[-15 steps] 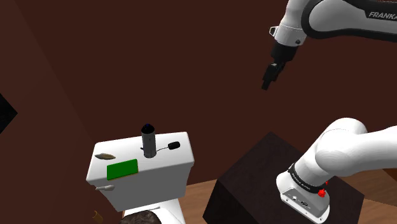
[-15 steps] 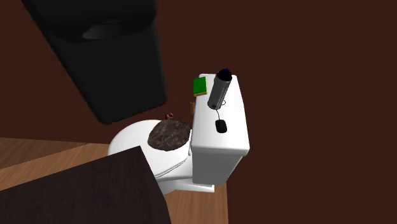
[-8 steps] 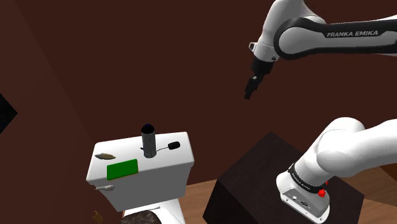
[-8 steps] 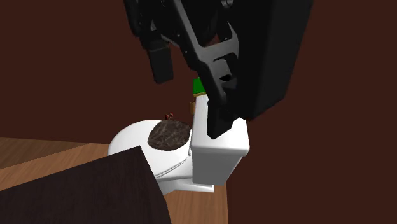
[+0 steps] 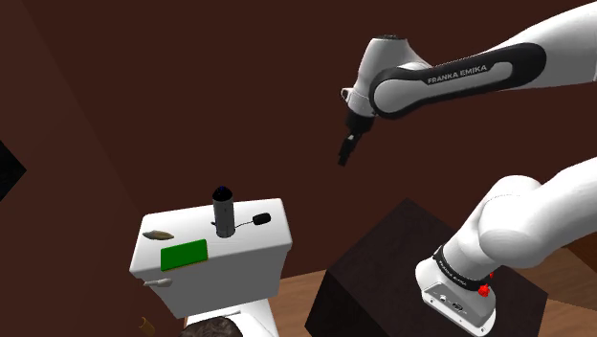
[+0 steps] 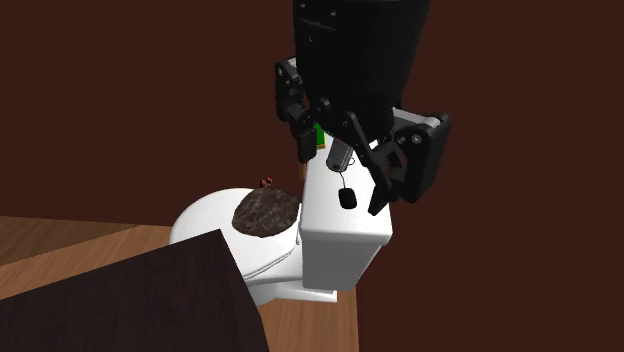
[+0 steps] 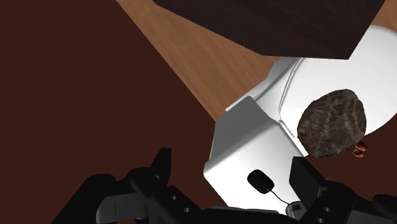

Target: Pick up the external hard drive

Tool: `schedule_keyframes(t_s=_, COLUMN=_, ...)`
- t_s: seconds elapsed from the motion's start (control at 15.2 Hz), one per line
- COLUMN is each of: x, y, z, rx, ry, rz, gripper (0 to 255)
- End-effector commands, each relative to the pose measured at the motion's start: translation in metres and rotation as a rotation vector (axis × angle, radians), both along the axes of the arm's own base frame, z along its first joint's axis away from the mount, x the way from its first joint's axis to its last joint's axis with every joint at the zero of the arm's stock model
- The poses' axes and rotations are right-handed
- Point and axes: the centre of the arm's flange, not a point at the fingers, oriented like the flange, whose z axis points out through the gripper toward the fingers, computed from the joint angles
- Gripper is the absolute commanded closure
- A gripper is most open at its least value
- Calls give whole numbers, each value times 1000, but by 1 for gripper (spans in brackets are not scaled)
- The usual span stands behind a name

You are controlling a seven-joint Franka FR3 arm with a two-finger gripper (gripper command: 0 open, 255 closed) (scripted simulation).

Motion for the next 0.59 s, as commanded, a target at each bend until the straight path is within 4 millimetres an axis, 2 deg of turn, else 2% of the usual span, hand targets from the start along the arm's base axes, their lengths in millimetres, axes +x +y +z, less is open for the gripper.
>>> schedule_keyframes(t_s=0.0, x=13, y=11, z=-22, rx=8, ry=-7, rz=32, gripper=0)
schedule_keyframes(t_s=0.53, x=63, y=55, z=-100, rx=41, ry=-26, rz=159, gripper=0)
